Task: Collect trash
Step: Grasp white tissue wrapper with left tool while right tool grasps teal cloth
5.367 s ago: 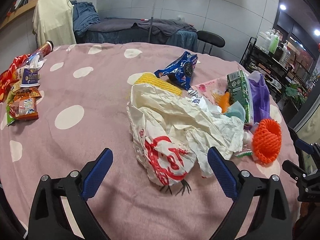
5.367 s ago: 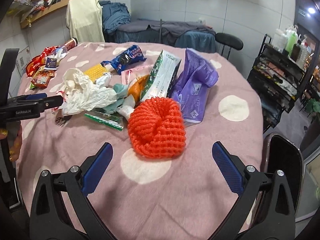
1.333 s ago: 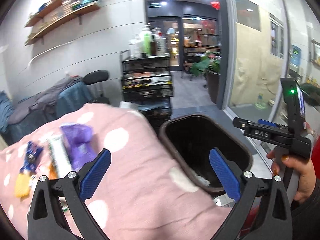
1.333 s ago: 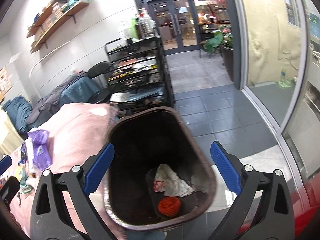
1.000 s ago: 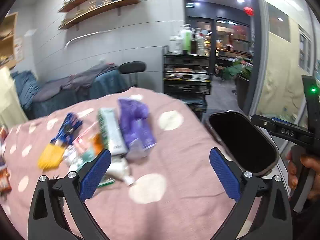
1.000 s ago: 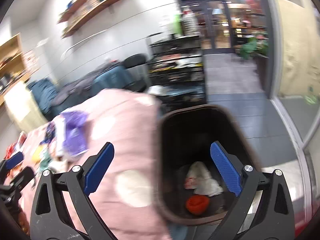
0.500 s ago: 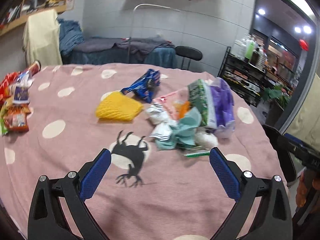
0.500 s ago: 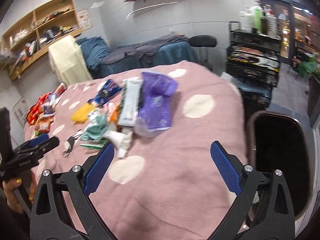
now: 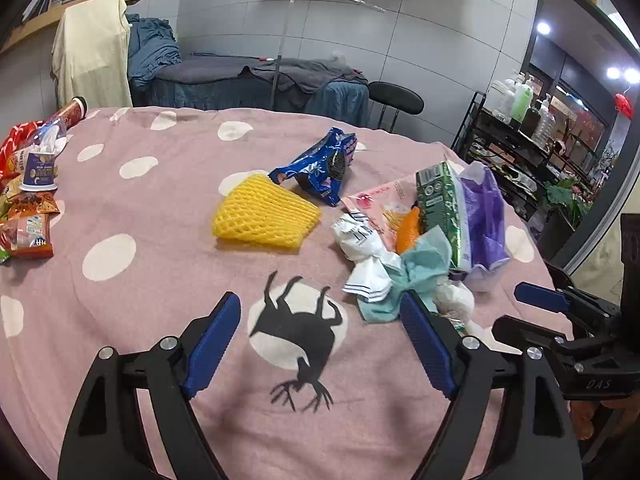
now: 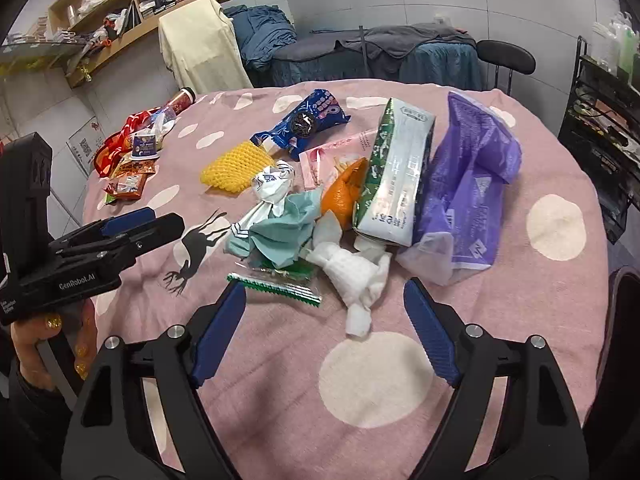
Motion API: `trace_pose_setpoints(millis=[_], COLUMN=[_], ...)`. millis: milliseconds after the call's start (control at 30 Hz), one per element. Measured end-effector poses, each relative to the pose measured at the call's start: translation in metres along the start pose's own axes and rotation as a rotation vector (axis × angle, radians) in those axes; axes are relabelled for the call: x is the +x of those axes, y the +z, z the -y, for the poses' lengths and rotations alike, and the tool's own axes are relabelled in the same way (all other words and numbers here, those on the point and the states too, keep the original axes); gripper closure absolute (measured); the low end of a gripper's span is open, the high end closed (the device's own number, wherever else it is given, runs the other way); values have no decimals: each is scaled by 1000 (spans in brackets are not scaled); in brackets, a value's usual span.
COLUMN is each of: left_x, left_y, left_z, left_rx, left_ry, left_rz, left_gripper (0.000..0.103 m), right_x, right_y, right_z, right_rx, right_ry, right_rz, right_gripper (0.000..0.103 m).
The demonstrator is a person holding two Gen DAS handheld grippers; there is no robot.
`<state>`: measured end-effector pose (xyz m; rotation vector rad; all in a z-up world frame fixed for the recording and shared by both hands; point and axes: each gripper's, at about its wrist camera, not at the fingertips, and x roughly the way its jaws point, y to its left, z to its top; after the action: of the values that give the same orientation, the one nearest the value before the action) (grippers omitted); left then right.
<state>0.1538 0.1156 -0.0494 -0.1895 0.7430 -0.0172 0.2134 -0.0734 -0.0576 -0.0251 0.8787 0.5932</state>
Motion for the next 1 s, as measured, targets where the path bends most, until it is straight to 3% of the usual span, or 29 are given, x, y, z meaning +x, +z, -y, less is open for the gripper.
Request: trace_pose_setpoints(millis=[100, 267, 367, 433, 633, 800, 867, 1000], left_x=[6, 15, 21, 27, 47, 71, 82, 96], left_y=[6, 11, 13, 15, 23, 35, 39, 43], left_z=[-8, -10, -9, -7, 5, 14, 19, 29], left_rx=[-19, -13, -7, -5, 13, 2, 21, 51], left_ry=[12, 16, 12, 4, -29, -70, -45, -27], left_rz=[-5, -20, -30, -44, -79, -124, -144, -176], left_gripper=[26, 29, 29, 29, 30, 31, 36, 54], right_x=[18, 50, 66, 71, 40, 1, -10, -33], right_y=[16, 39, 48, 50, 53, 52, 51, 44], right_z=[-4, -11, -11, -11, -4, -10, -10, -5], right_rx=[32, 47, 60, 62, 89, 42, 36, 39], right_ry=[46, 43, 71, 88, 139, 106, 99, 77], right_rz=[-19, -43, -69, -81, 5, 99, 125, 171], right_gripper=[30, 43, 66, 88, 97, 97, 98, 98])
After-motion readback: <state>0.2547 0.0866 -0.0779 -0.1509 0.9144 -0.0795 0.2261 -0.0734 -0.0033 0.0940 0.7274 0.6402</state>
